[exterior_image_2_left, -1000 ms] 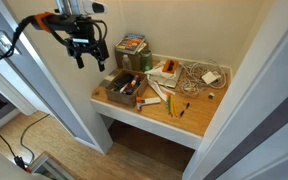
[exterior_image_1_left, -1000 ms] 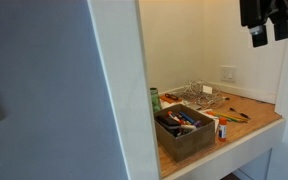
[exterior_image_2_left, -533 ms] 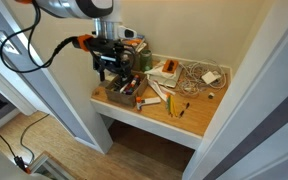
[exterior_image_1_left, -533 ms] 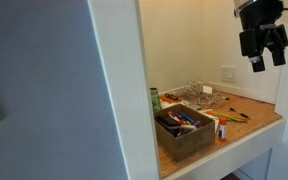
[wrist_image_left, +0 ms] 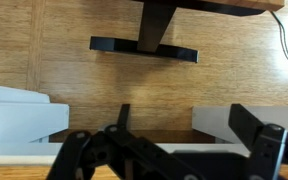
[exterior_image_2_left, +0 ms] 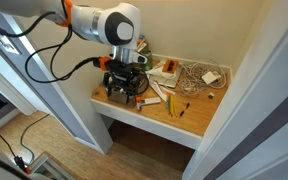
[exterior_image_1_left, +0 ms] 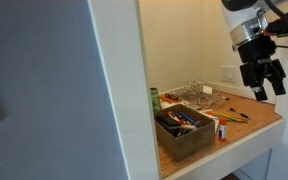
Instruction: Put the red pen from the box on the shelf
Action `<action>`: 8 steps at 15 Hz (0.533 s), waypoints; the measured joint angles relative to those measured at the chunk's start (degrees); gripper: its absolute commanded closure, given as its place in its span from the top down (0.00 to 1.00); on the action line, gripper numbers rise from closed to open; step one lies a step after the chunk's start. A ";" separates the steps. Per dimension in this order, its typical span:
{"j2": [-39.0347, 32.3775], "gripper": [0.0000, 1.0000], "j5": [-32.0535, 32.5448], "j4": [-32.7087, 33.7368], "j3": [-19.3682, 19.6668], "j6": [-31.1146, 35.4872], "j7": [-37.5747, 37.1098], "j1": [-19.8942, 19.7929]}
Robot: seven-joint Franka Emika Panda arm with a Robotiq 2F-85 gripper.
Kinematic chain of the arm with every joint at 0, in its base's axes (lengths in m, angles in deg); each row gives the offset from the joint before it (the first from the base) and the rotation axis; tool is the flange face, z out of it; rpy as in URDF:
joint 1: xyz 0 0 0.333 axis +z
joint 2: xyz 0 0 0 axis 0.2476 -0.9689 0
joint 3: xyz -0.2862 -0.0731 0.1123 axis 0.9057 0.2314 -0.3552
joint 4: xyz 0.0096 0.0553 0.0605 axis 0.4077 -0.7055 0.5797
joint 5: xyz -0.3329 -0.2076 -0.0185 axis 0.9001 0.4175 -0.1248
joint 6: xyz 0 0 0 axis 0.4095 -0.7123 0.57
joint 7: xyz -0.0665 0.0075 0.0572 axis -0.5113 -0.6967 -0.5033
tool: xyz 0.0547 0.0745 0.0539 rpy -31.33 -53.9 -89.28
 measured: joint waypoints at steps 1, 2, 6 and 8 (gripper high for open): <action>-1.27 1.00 -0.84 -0.02 -0.21 0.94 0.52 0.06; -2.24 1.00 -1.33 0.00 -0.39 1.57 0.76 0.14; -3.25 1.00 -1.60 0.11 -0.67 2.13 0.97 0.20; -3.23 1.00 -1.62 0.15 -0.68 2.13 1.01 0.20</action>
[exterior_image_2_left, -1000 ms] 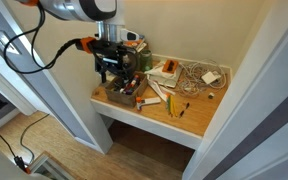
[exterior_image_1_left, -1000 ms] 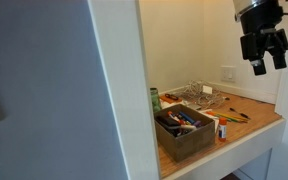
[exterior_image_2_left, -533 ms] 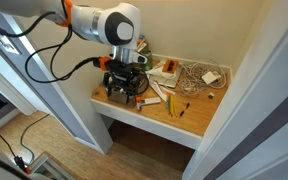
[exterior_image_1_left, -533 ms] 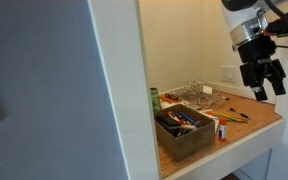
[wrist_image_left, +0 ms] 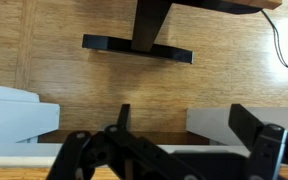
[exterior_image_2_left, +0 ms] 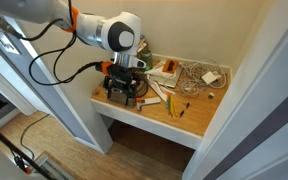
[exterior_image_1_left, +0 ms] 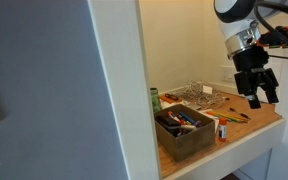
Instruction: Put the red pen from the box on the shelf
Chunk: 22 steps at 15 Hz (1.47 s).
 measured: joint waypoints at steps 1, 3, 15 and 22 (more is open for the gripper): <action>0.00 1.00 0.00 0.00 0.00 0.00 0.01 0.00; 0.01 1.00 -0.01 0.00 0.00 0.00 0.03 0.00; -5.05 1.00 -3.59 4.11 -1.61 11.41 -2.90 0.05; -14.10 1.00 -10.74 13.75 -4.63 15.93 -3.31 0.16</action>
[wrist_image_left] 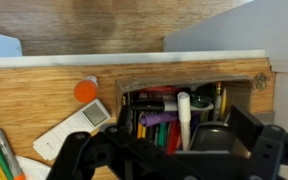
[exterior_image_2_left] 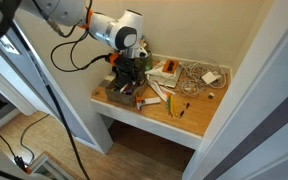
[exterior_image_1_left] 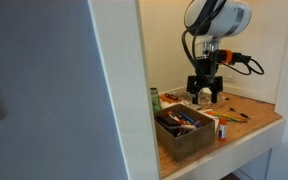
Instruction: Put the red pen from the box on the shelf
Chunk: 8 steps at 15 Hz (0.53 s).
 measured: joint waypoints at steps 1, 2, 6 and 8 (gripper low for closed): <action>-1.01 1.00 -0.90 0.98 -0.25 0.79 -0.02 -0.01; -2.00 1.00 -2.00 1.88 -0.43 1.32 -0.02 -0.03; -5.82 1.00 -5.78 4.62 -1.03 2.62 0.08 -0.19; -7.46 1.00 -7.31 5.33 -1.44 3.86 0.46 -0.27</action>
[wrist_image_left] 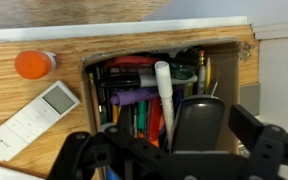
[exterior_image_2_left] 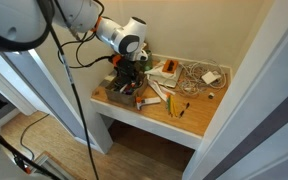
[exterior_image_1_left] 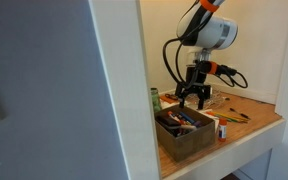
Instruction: Put the red pen from the box on the shelf
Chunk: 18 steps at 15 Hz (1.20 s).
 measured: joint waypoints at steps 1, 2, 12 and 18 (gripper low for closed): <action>-0.77 1.00 -0.45 0.26 -0.20 1.14 0.07 0.00; -1.50 1.00 -0.76 0.39 -0.41 2.80 0.08 0.00; -7.47 0.74 -0.61 2.12 -1.01 10.05 1.07 -0.11; -8.45 0.39 -0.01 3.43 -0.70 10.06 0.96 -0.19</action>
